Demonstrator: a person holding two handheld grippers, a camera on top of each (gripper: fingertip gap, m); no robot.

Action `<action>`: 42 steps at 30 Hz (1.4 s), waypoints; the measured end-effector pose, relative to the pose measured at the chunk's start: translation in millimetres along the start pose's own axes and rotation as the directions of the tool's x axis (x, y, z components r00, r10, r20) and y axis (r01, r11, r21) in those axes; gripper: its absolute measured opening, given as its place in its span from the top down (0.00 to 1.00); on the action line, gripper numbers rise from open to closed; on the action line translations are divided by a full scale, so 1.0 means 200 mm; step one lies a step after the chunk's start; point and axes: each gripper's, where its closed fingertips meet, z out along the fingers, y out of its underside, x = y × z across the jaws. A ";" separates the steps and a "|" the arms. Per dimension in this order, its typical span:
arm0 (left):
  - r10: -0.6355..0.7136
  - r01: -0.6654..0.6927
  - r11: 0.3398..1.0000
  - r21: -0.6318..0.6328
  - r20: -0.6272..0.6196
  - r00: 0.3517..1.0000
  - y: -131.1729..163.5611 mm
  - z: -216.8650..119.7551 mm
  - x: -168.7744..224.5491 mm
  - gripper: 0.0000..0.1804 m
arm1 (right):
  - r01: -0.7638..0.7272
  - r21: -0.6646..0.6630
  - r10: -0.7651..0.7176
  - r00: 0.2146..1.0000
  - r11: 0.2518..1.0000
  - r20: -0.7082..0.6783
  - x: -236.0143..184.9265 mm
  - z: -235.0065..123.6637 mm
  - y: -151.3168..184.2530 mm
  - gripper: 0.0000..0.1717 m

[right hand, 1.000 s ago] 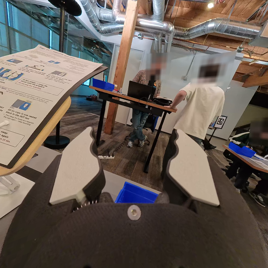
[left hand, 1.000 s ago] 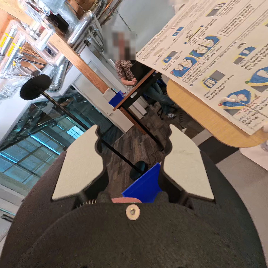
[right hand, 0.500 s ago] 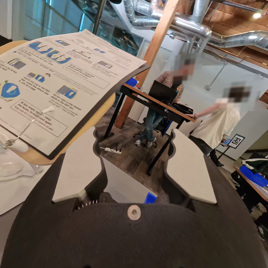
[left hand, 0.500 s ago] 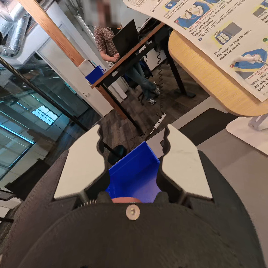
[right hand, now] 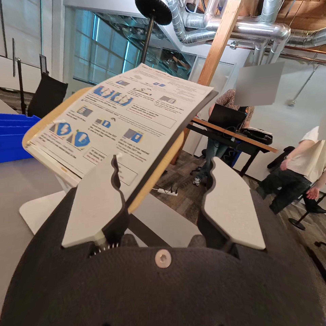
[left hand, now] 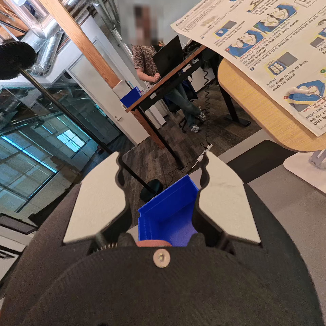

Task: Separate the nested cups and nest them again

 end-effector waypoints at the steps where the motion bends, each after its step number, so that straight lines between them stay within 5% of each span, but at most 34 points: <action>1: -0.003 0.003 1.000 0.003 0.016 1.000 0.00 0.00 -0.01 0.52 | -0.007 0.006 0.007 1.000 1.000 0.006 -0.04 0.01 -0.02 0.43; 7: -0.137 0.132 0.991 0.034 0.201 0.970 0.01 0.01 -0.14 0.33 | -0.016 0.019 0.016 1.000 1.000 0.007 -0.22 0.08 -0.12 0.41; 13: -0.142 0.163 0.987 -0.014 0.419 0.897 0.15 0.01 -0.28 0.30 | 0.108 -0.061 -0.111 0.993 0.992 -0.040 -0.31 0.15 -0.05 0.39; 21: -0.213 0.254 0.966 -0.038 0.438 0.873 0.28 0.03 -0.35 0.28 | 0.065 -0.120 -0.073 0.995 0.991 -0.066 -0.28 0.18 0.04 0.38; 42: -0.263 0.288 0.958 0.003 0.417 0.870 0.27 0.01 -0.38 0.27 | 0.138 -0.132 -0.162 0.967 0.982 -0.198 -0.19 0.18 0.07 0.33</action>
